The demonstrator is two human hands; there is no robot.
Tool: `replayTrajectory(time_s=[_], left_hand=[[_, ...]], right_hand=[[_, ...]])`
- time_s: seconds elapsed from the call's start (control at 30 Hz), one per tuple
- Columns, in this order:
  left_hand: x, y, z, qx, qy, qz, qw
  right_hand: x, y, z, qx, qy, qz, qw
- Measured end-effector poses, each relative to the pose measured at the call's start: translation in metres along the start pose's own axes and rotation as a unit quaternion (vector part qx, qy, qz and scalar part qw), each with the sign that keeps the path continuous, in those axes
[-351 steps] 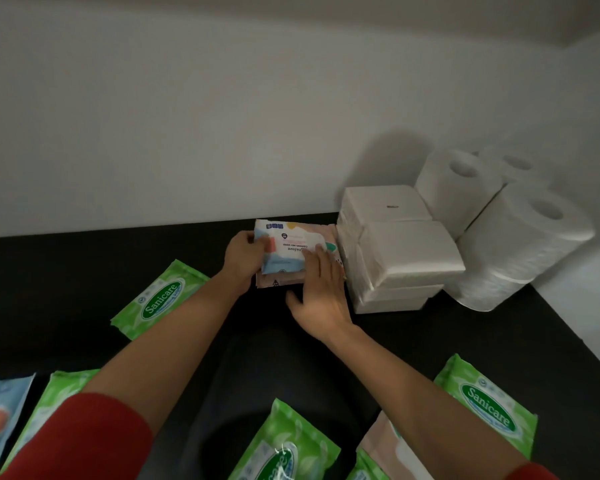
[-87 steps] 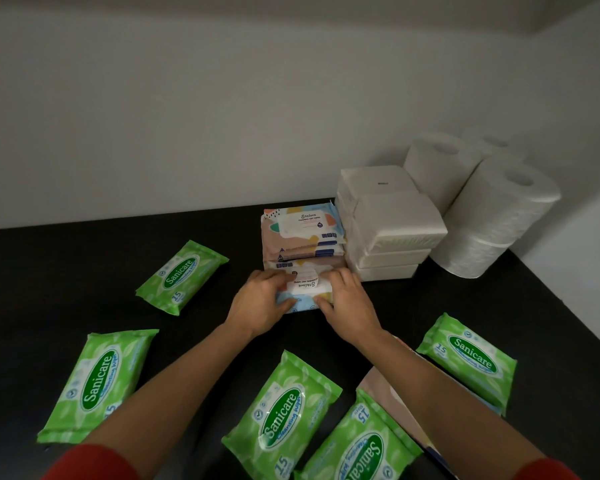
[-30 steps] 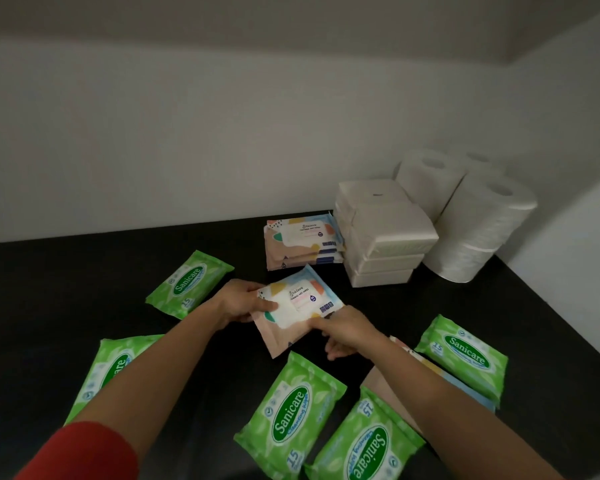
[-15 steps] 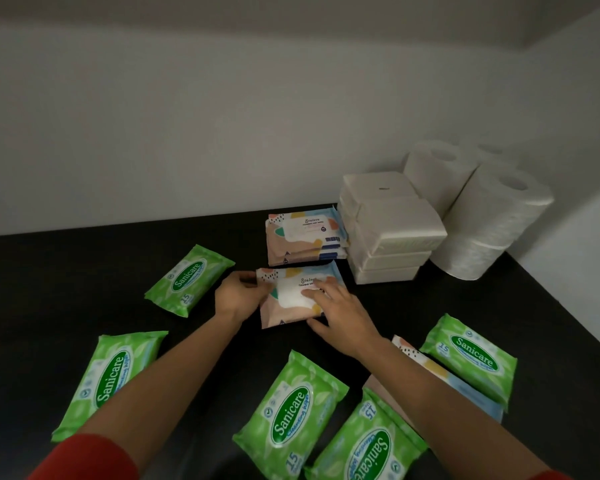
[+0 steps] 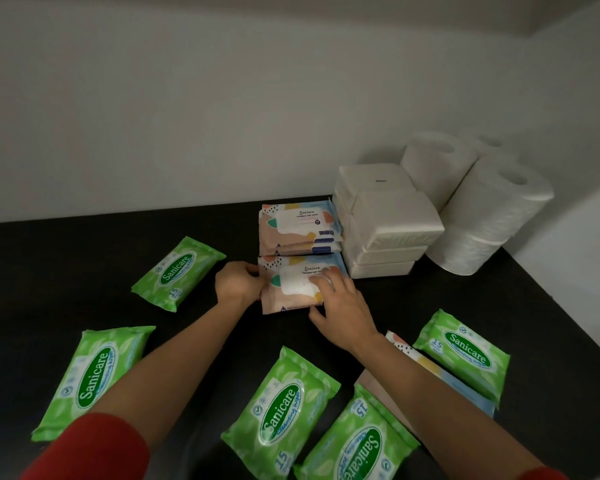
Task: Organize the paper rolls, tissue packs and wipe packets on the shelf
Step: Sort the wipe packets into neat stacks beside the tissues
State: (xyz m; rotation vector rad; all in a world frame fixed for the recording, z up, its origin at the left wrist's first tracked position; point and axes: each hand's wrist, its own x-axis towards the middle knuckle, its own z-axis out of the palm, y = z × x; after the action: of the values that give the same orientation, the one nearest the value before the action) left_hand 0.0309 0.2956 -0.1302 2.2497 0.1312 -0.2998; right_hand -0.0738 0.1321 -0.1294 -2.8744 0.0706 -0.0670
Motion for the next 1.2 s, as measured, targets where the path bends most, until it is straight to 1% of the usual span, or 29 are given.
replayTrajectory(time_s=[0.13, 0.43, 0.67, 0.8, 0.9, 0.97, 1.07, 1.2], left_hand=[[0.002, 0.003, 0.002, 0.017, 0.015, -0.012, 1.000], [0.006, 0.006, 0.002, 0.032, 0.011, -0.016, 0.999], [0.006, 0.007, 0.001, 0.019, 0.010, -0.034, 0.999], [-0.002, 0.006, -0.002, 0.012, 0.042, -0.005, 0.999], [-0.018, 0.007, -0.004, -0.009, 0.056, 0.036, 0.998], [-0.030, 0.009, -0.005, -0.022, 0.040, 0.061, 0.997], [-0.046, 0.015, 0.000, -0.034, 0.000, 0.085, 0.996], [-0.067, 0.028, 0.019, -0.025, -0.084, 0.106, 0.990]], right_hand=[[0.000, 0.002, 0.000, -0.001, 0.006, 0.003, 1.000], [0.002, 0.002, 0.002, -0.004, 0.011, 0.018, 1.000], [0.003, 0.003, 0.002, -0.001, 0.010, 0.015, 1.000], [0.001, 0.004, -0.004, 0.012, -0.003, 0.010, 1.000], [-0.005, 0.007, -0.014, 0.023, 0.012, 0.003, 1.000], [-0.010, 0.010, -0.024, 0.029, 0.013, 0.003, 0.999], [-0.020, 0.018, -0.038, 0.045, -0.007, 0.022, 0.999], [-0.037, 0.036, -0.051, 0.054, -0.028, 0.073, 0.996]])
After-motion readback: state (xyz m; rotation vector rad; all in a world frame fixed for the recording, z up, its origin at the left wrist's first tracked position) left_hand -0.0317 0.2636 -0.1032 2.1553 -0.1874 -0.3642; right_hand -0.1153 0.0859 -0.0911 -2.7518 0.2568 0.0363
